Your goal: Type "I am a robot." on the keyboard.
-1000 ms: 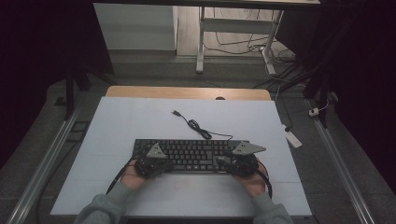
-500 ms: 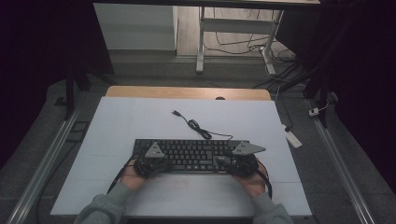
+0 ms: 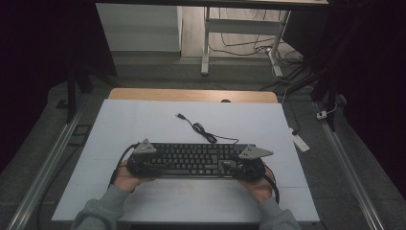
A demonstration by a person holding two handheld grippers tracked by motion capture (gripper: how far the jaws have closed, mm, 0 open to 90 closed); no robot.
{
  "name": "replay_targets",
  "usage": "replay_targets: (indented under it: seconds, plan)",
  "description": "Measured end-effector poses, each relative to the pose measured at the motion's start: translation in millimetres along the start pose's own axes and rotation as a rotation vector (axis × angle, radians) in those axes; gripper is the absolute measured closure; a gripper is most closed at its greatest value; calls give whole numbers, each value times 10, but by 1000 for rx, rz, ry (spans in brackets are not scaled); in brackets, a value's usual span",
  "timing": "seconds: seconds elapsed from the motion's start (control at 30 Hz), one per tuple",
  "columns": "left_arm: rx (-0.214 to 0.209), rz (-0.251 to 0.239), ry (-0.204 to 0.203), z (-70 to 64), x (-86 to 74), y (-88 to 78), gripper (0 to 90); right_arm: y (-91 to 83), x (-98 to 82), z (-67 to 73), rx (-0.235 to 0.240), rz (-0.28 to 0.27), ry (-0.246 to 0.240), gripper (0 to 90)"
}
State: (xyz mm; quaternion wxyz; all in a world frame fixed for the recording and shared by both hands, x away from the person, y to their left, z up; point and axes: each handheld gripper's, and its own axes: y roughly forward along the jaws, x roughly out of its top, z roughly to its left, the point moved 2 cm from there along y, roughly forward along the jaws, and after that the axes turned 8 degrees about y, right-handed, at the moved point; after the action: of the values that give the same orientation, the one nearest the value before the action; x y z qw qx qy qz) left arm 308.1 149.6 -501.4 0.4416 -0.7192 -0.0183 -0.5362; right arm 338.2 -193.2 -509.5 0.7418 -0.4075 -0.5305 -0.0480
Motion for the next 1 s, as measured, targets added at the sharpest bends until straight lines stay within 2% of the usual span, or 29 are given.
replay_targets:
  seconds: [0.37,1.0]
  plan:
    - [28,0,-27,99,-9,-84,372,-2,-5,-6,-5,7,-3,541]
    - [80,-1,-54,235,-50,-161,398,14,-21,-15,-7,19,-1,540]
